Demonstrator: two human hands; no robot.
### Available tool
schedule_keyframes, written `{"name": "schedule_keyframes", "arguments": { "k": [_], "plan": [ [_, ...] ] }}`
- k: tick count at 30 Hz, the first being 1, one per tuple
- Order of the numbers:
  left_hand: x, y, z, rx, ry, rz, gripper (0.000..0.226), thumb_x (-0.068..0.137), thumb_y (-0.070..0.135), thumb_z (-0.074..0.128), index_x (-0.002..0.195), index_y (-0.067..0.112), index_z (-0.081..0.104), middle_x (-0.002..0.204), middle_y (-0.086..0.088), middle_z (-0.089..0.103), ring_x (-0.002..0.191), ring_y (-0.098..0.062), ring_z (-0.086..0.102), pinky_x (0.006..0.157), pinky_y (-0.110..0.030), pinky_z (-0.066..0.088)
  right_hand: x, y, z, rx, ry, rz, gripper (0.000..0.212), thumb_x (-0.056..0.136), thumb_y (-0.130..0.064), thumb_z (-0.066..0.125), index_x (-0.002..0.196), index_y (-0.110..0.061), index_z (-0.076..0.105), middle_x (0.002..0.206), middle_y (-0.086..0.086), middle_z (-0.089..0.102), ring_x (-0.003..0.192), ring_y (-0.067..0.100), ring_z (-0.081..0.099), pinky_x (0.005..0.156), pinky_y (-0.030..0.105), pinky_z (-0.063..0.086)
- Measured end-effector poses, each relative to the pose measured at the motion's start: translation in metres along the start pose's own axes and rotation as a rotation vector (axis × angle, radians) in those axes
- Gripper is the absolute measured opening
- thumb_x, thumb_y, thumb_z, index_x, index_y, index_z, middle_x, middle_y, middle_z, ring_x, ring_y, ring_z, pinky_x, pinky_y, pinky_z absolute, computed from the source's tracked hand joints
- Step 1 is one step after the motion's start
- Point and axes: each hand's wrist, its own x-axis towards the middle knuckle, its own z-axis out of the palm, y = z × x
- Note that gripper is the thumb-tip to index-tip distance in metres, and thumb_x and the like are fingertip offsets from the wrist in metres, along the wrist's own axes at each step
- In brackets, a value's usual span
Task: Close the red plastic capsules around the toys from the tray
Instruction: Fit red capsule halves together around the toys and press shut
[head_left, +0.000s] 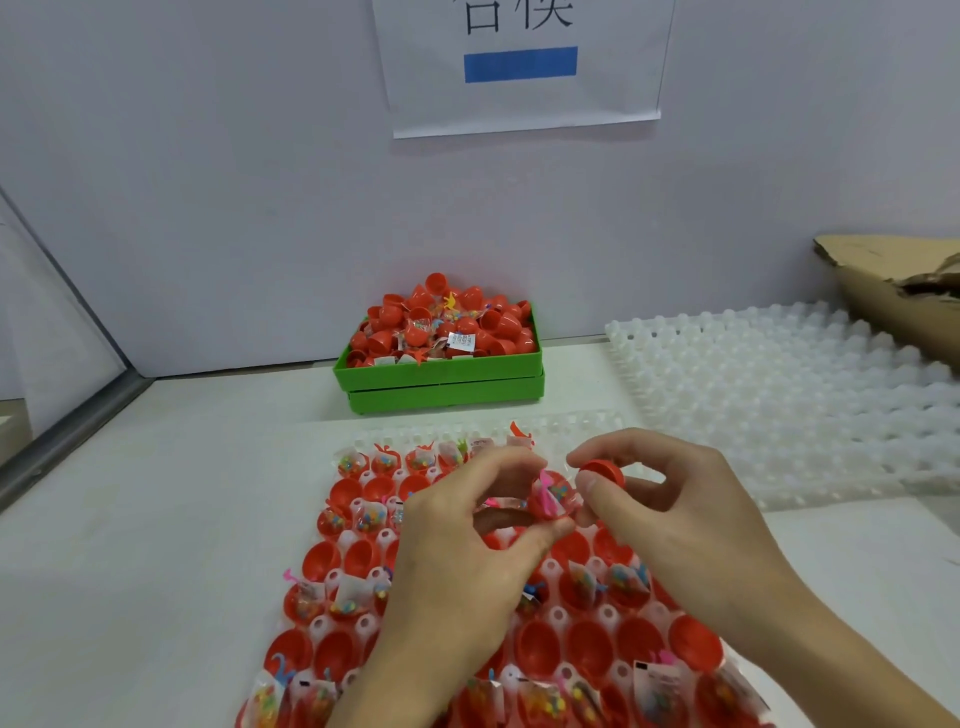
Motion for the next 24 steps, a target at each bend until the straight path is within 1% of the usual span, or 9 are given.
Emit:
{"name": "schedule_keyframes", "arguments": {
  "k": [3, 5, 11, 12, 15, 18, 20, 22, 24],
  "plan": [
    [-0.0009, 0.0001, 0.0000, -0.039, 0.025, -0.020, 0.047, 0.070, 0.001, 0.085, 0.091, 0.034, 0.059, 0.090, 0.010, 0.071, 0.084, -0.006, 0.072, 0.071, -0.015, 0.056, -0.0005, -0.0010, -0.0005, 0.028, 0.016, 0.001, 0.019, 0.086, -0.012, 0.068, 0.083, -0.029, 0.074, 0.068, -0.001, 0.069, 0.059, 0.014, 0.069, 0.050, 0.016, 0.045],
    [-0.0011, 0.0004, -0.0002, -0.033, 0.023, 0.007, 0.043, 0.072, 0.003, 0.084, 0.086, 0.030, 0.055, 0.088, 0.007, 0.072, 0.082, -0.007, 0.073, 0.070, -0.016, 0.057, -0.0008, -0.0017, -0.0006, 0.037, 0.016, 0.001, 0.019, 0.085, -0.011, 0.068, 0.081, -0.028, 0.074, 0.067, -0.001, 0.069, 0.056, 0.007, 0.067, 0.049, 0.012, 0.045],
    [0.0001, -0.0015, -0.0006, 0.018, -0.002, 0.089, 0.021, 0.077, 0.007, 0.081, 0.086, 0.023, 0.068, 0.086, 0.008, 0.068, 0.086, -0.012, 0.070, 0.071, -0.016, 0.056, 0.0008, -0.0029, -0.0015, 0.112, -0.029, -0.009, 0.010, 0.086, -0.019, 0.072, 0.084, -0.027, 0.076, 0.074, -0.002, 0.071, 0.063, 0.010, 0.071, 0.058, 0.011, 0.049],
    [-0.0002, -0.0022, -0.0008, 0.026, -0.003, 0.087, 0.020, 0.078, 0.008, 0.080, 0.086, 0.024, 0.069, 0.086, 0.009, 0.069, 0.086, -0.012, 0.070, 0.071, -0.016, 0.056, 0.0013, -0.0023, -0.0025, 0.134, -0.045, -0.002, 0.006, 0.088, -0.023, 0.072, 0.088, -0.026, 0.077, 0.075, 0.000, 0.071, 0.064, 0.011, 0.070, 0.059, 0.012, 0.050],
    [-0.0002, -0.0034, -0.0018, 0.046, 0.014, 0.100, 0.020, 0.078, 0.010, 0.080, 0.086, 0.025, 0.070, 0.085, 0.011, 0.069, 0.086, -0.010, 0.069, 0.070, -0.015, 0.056, 0.0029, 0.0026, -0.0062, 0.227, -0.094, 0.025, 0.021, 0.086, -0.030, 0.062, 0.097, -0.022, 0.078, 0.081, 0.005, 0.074, 0.072, 0.019, 0.069, 0.063, 0.021, 0.051],
    [0.0001, -0.0031, -0.0020, 0.044, 0.029, 0.131, 0.015, 0.078, 0.017, 0.079, 0.086, 0.026, 0.071, 0.085, 0.012, 0.069, 0.087, -0.011, 0.069, 0.071, -0.017, 0.058, 0.0024, 0.0040, -0.0066, 0.187, -0.096, 0.010, 0.018, 0.090, -0.039, 0.066, 0.100, -0.028, 0.077, 0.083, 0.007, 0.075, 0.079, 0.032, 0.070, 0.072, 0.035, 0.056],
    [0.0001, -0.0039, -0.0020, 0.059, 0.038, 0.166, 0.014, 0.078, 0.018, 0.078, 0.088, 0.025, 0.071, 0.087, 0.013, 0.069, 0.087, -0.012, 0.070, 0.071, -0.019, 0.059, 0.0016, 0.0035, -0.0065, 0.116, -0.073, -0.005, 0.024, 0.082, -0.045, 0.061, 0.098, -0.035, 0.077, 0.079, 0.004, 0.076, 0.071, 0.025, 0.070, 0.069, 0.025, 0.056],
    [0.0003, -0.0060, -0.0022, 0.112, 0.043, 0.228, 0.017, 0.078, 0.009, 0.079, 0.090, 0.019, 0.073, 0.092, 0.013, 0.069, 0.090, -0.010, 0.070, 0.071, -0.018, 0.058, 0.0007, 0.0003, -0.0053, 0.110, -0.068, -0.016, 0.022, 0.080, -0.042, 0.061, 0.094, -0.038, 0.077, 0.078, -0.001, 0.077, 0.059, 0.006, 0.066, 0.059, 0.012, 0.050],
    [0.0008, -0.0078, -0.0033, 0.214, 0.051, 0.308, 0.018, 0.078, 0.005, 0.079, 0.092, 0.015, 0.075, 0.098, 0.009, 0.070, 0.094, -0.005, 0.068, 0.074, -0.018, 0.058, 0.0003, -0.0044, -0.0046, 0.133, -0.085, -0.019, 0.020, 0.079, -0.035, 0.063, 0.093, -0.037, 0.078, 0.079, -0.004, 0.077, 0.059, 0.002, 0.067, 0.057, 0.009, 0.048]
  ]
}}
